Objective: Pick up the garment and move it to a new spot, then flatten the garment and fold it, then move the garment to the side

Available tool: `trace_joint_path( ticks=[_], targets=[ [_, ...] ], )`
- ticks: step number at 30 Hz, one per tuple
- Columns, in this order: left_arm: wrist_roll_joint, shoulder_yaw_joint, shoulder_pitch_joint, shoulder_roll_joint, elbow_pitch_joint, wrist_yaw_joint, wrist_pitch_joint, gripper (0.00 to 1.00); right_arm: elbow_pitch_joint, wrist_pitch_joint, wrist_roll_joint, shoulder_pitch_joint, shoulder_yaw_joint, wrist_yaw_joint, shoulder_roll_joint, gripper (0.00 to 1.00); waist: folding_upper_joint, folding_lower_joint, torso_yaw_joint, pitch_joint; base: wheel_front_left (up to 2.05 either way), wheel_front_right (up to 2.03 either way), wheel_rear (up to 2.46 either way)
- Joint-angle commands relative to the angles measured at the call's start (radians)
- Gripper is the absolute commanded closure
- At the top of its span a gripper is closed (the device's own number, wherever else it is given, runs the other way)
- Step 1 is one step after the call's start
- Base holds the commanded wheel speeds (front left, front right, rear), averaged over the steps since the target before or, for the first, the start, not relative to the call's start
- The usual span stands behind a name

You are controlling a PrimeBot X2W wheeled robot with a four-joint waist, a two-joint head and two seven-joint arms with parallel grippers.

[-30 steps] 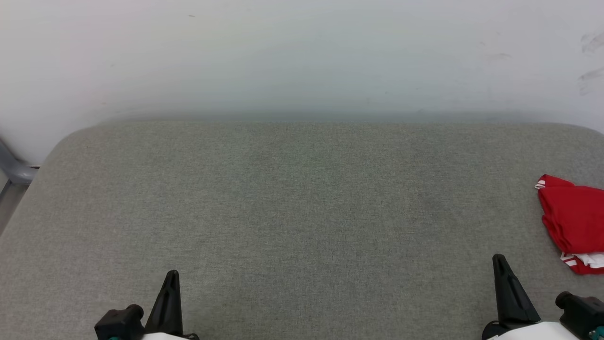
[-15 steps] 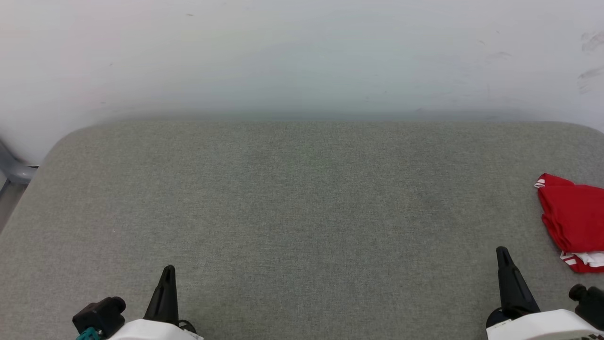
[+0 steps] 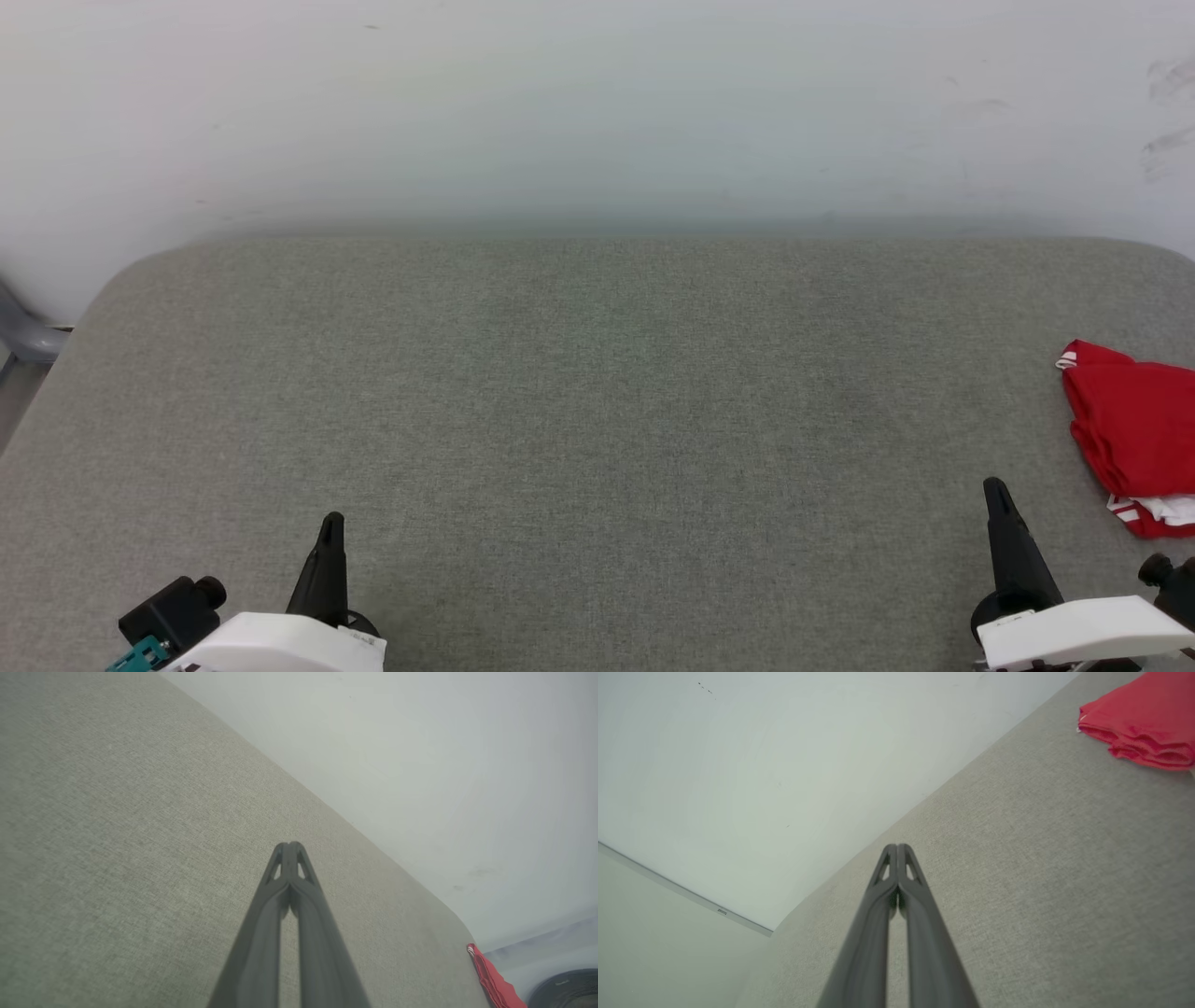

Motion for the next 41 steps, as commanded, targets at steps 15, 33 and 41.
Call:
trace_joint_path(
  ticks=[15,33,41],
  targets=[
    [-0.21,0.027,-0.059,-0.006,0.017,-0.028,0.051,1.0,0.011,0.048,0.2,-0.055,-0.01,0.0,-0.01,1.0,0.0,-0.0001,-0.004,0.003,0.0,0.0,0.0],
    [-0.412,0.051,-0.093,-0.011,0.044,-0.051,0.101,1.0,0.032,0.098,0.39,-0.086,-0.019,0.0,-0.009,1.0,0.0,-0.0001,-0.008,0.007,0.0,0.0,0.0],
    [-0.493,0.059,-0.107,-0.013,0.055,-0.059,0.12,1.0,0.041,0.118,0.466,-0.097,-0.023,0.0,-0.008,1.0,0.0,-0.0001,-0.01,0.009,0.0,0.0,0.0]
  ],
)
